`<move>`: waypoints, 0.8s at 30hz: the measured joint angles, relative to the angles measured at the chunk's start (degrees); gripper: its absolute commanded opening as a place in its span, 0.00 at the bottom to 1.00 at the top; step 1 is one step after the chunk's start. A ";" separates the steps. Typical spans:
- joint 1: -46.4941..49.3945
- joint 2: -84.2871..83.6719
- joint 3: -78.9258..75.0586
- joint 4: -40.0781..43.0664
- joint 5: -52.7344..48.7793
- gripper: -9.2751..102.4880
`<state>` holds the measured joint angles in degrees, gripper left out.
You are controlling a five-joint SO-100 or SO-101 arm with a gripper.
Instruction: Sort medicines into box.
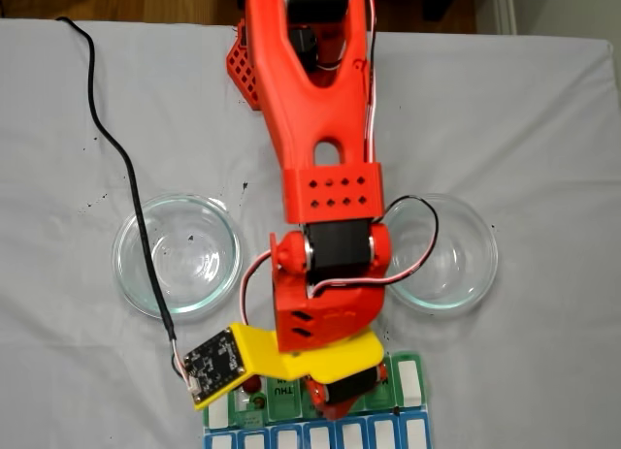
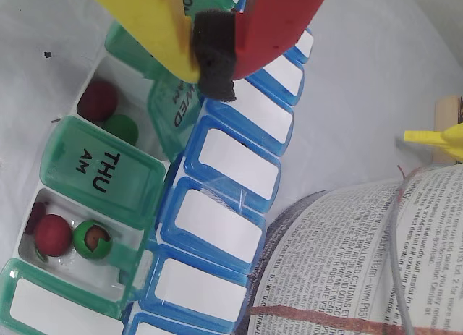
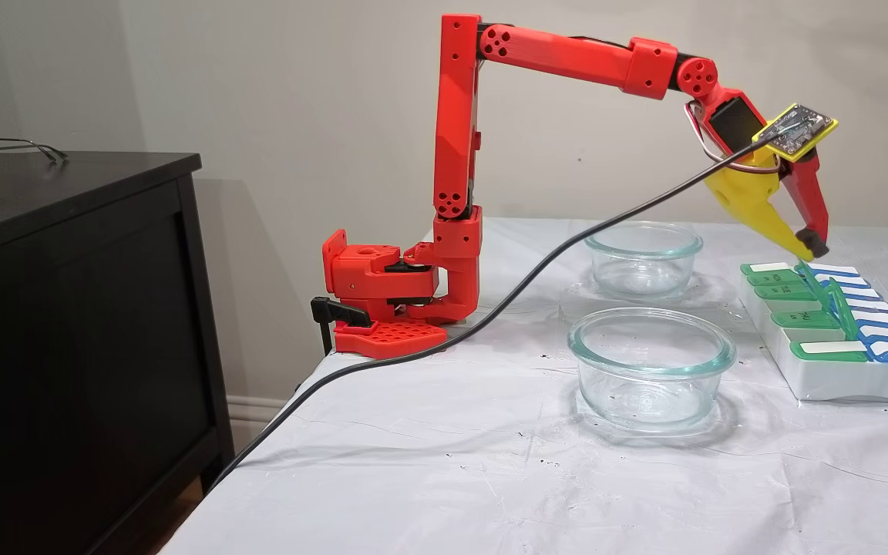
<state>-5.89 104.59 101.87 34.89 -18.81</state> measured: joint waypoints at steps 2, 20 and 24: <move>0.00 -1.58 0.00 0.53 -0.53 0.08; 0.35 -5.45 -2.90 10.28 4.66 0.08; 1.32 -5.89 -3.43 10.28 6.33 0.08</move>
<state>-4.57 98.70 98.44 45.18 -12.48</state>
